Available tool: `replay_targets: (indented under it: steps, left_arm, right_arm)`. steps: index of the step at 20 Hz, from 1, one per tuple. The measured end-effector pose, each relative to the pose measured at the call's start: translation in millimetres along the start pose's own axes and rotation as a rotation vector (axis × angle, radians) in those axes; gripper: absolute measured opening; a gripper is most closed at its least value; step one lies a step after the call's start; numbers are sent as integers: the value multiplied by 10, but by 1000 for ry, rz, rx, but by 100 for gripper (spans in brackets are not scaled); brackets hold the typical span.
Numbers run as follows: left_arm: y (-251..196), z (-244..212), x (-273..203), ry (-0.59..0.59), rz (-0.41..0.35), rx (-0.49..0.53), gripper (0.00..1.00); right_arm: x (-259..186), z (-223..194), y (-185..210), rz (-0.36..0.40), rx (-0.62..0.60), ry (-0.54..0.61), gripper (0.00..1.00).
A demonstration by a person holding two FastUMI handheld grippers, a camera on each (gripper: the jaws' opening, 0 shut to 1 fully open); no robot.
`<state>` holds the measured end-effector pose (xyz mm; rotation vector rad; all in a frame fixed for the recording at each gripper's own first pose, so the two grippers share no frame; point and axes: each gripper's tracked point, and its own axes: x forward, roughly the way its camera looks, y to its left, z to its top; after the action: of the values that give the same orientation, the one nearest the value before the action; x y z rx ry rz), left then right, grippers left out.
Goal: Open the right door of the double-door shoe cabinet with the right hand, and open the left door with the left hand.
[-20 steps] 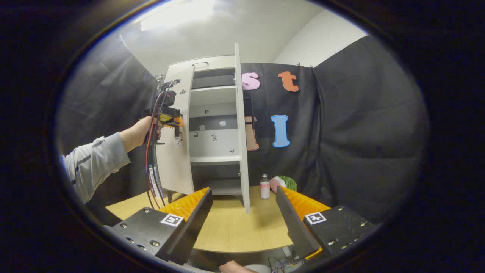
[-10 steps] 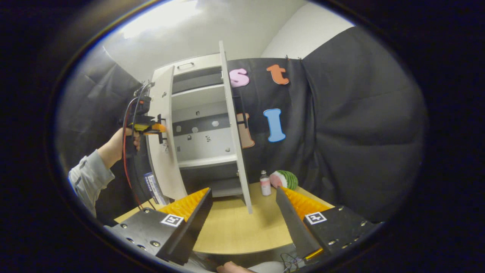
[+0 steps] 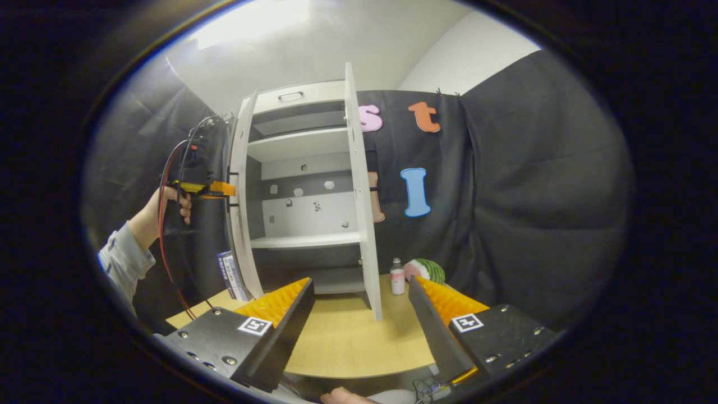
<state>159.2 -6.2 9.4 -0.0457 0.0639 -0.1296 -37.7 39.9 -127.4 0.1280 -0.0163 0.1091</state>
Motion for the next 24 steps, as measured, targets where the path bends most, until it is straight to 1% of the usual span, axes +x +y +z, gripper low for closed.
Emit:
replay_targets:
  steps: [3,4,7,8,11,12,13,14,16,17,18,19,21,23,24]
  left_arm:
    - [108,-24,-107,4,15,24,23]
    - [162,-10,-147,0,21,26,20]
    - [382,-12,-275,-1,45,16,19]
    - [476,-13,-326,-1,60,16,18]
    - [771,-38,-450,7,107,43,14]
    - [857,-43,-494,14,117,42,13]
    - [966,-74,-555,25,130,41,12]
    - [1079,-93,-593,35,153,38,11]
    - [1351,-95,-621,24,214,53,4]
    - [1465,-120,-646,18,212,31,1]
    - [1420,-48,-649,-5,166,-17,0]
    - [1380,-86,-656,6,131,-50,1]
    - [1413,-99,-649,4,115,-38,1]
    - [1438,-108,-665,1,135,11,1]
    - [1432,-105,-663,-2,138,15,1]
  right_arm:
    - [32,-15,60,-8,-11,9,100]
    - [41,0,87,-8,-16,10,100]
    - [43,18,242,10,-25,7,100]
    - [46,20,289,19,-27,6,100]
    - [51,50,571,96,1,1,100]
    - [54,50,605,104,-1,-1,98]
    - [62,51,621,100,-9,-1,100]
    - [73,31,659,100,-20,0,100]
    - [105,-19,730,104,-32,12,100]
    - [109,-45,752,102,-35,18,100]
    - [110,-57,770,102,-39,20,100]
    - [113,-56,784,103,-42,20,100]
    - [132,-48,802,99,-50,22,100]
    - [130,-47,787,94,-54,20,100]
    - [125,-43,777,90,-54,19,100]
